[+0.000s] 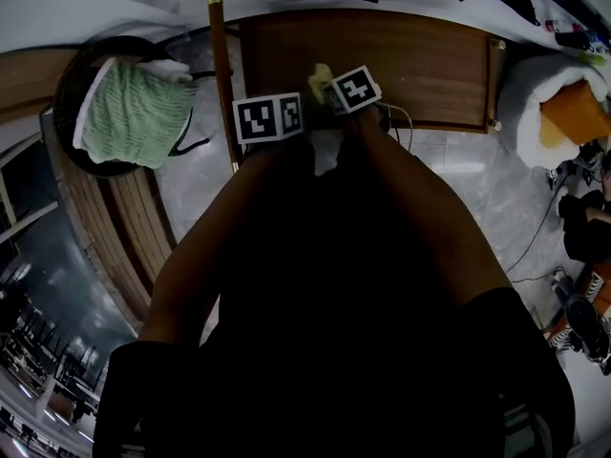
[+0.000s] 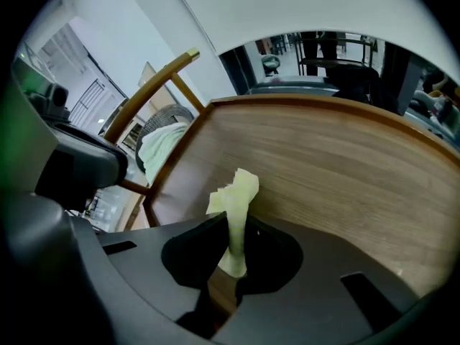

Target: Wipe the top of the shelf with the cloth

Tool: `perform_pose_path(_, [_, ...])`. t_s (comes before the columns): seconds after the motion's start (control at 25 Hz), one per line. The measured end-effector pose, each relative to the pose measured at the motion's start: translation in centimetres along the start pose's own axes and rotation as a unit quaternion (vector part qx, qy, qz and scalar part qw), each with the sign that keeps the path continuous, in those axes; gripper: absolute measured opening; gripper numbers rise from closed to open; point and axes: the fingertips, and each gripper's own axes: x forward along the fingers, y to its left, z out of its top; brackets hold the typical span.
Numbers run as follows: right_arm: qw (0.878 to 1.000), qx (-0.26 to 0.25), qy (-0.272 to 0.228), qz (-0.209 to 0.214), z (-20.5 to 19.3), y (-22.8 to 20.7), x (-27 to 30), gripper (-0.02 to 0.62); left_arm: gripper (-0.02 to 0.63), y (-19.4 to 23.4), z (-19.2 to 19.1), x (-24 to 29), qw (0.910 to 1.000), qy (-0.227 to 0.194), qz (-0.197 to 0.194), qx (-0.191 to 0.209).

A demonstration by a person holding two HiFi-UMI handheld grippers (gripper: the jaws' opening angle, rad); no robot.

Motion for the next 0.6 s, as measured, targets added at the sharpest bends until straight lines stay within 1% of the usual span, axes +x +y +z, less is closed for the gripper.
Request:
perform_pose_path(0.08, [1.000,0.014,0.009,-0.013,-1.3,-2.3,-1.3,0.049,0.012,-0.9,-0.3,1.7,1.0000,0.007,0.000,-0.002])
perform_pose_path(0.16, [0.999,0.033,0.020,-0.017,-2.6,-4.3,-2.5,0.049,0.012,-2.2,-0.6,3.2,0.9999,0.015,-0.003,0.003])
perform_pose_path(0.32, [0.999,0.035,-0.003,-0.039,-3.9,-8.6,-4.7,0.049,0.012,-5.5,-1.1,5.7,0.9993,0.030,-0.018,0.013])
perform_pose_path(0.4, [0.998,0.042,-0.006,-0.046,-5.0,-10.3,-5.8,0.049,0.012,-7.3,-1.1,7.0,0.9987,0.036,-0.027,0.024])
perform_pose_path(0.48, [0.997,0.056,-0.008,-0.055,-6.3,-12.4,-7.1,0.050,0.012,-9.1,-1.3,8.3,0.9979,0.042,-0.036,0.034])
perform_pose_path(0.6, [0.993,0.086,-0.011,-0.074,-8.5,-15.8,-9.4,0.049,0.012,-11.3,-1.7,10.0,0.9973,0.050,-0.044,0.033])
